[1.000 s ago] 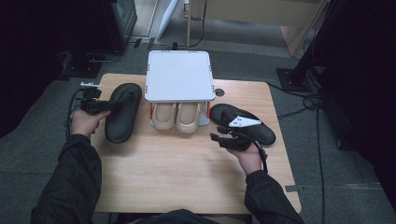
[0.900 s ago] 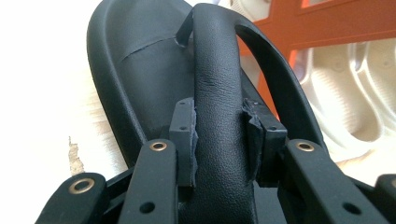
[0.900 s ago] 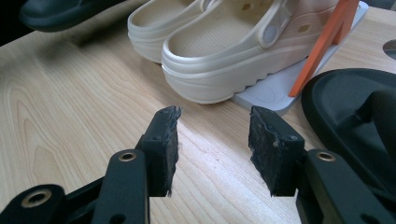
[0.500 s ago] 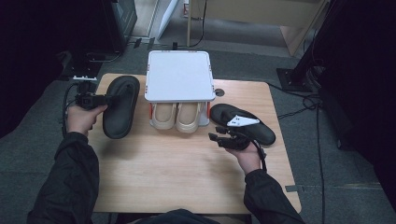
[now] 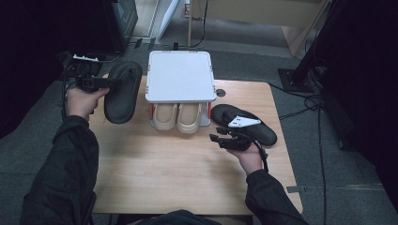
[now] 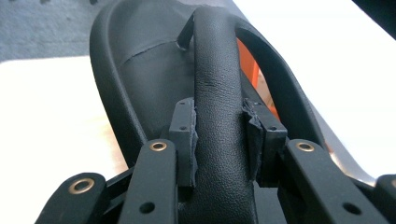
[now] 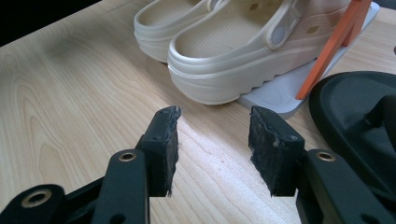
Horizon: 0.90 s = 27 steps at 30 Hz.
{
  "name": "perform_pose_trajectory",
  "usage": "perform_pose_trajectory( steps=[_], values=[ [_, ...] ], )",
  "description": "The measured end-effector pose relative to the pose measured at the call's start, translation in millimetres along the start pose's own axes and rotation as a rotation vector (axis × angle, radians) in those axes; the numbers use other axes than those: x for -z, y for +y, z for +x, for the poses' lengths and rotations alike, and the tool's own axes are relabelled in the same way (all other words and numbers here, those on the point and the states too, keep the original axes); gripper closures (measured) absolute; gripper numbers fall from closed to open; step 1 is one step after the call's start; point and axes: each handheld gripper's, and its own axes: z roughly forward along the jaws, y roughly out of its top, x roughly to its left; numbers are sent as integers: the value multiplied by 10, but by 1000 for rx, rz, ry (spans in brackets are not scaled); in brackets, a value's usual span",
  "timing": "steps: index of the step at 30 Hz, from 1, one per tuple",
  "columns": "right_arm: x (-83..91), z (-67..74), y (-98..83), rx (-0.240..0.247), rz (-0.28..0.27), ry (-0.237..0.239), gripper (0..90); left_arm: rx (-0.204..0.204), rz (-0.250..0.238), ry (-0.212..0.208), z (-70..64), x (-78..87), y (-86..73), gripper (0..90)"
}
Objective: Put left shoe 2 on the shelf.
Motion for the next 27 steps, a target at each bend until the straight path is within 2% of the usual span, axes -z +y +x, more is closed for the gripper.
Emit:
perform_pose_trajectory(
  steps=[3,6,9,21,27],
  values=[
    [-5,7,0,2,3,3,531,-8,-11,11,-90,46,147,676],
    [-4,12,0,2,6,3,531,-3,-27,6,-178,65,260,676],
    [3,13,0,-1,5,2,530,-14,-32,1,-287,45,349,676],
    [13,2,-6,5,9,-5,530,-35,-37,-28,-682,-182,632,676],
    [22,-3,-8,2,11,-7,529,-44,-42,-38,-859,-353,697,676]
  ],
)
